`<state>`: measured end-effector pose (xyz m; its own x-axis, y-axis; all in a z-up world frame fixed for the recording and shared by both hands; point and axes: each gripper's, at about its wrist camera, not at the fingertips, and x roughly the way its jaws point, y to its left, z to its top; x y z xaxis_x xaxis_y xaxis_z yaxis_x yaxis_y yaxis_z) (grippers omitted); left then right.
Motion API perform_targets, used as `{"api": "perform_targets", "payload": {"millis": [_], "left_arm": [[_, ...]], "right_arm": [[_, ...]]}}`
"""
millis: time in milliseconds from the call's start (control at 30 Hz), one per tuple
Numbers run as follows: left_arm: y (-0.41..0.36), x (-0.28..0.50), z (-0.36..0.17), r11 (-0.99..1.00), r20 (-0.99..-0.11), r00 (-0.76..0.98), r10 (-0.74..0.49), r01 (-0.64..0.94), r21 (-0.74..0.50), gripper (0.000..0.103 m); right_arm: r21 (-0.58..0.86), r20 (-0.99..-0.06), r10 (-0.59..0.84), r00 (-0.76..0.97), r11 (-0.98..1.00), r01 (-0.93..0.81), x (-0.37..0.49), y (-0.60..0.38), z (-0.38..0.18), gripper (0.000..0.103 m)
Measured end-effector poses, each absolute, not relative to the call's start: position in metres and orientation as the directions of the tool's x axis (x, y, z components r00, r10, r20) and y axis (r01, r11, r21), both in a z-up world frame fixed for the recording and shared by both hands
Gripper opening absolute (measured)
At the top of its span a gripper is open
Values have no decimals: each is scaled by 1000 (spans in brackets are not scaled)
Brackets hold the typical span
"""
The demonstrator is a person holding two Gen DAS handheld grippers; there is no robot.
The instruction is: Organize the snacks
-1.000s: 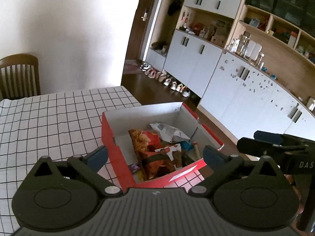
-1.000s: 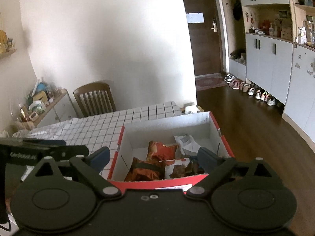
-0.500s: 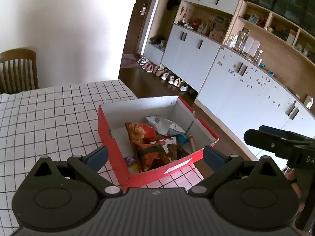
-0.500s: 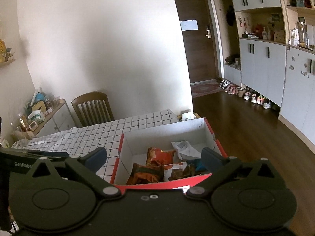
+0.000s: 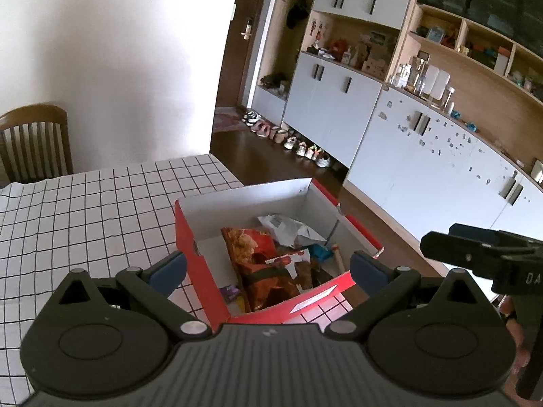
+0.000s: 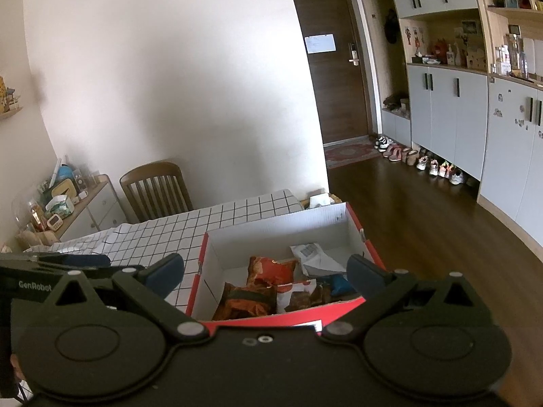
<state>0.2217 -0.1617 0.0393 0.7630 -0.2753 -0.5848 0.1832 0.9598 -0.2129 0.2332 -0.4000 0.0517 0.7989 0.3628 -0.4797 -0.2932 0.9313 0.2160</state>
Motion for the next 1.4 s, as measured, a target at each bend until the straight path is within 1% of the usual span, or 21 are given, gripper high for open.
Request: {"api": "perform_targets", "payload": {"millis": [367,600,1400], "left_arm": [[-165,220,40,968,-590,769,-248,166,-190,103],[-165,216,41,968,-569,785,-246,165,-190,103],[-168,213,39,967,-570,783,-248,163,-197,103]], "right_arm": [[219,-480,361,800,932,-289,233,-401,50,102],[222,-479,362,800,931,-289,232,-402,49,102],[238,-484,363,796,930,-280,227,-406,42,102]]}}
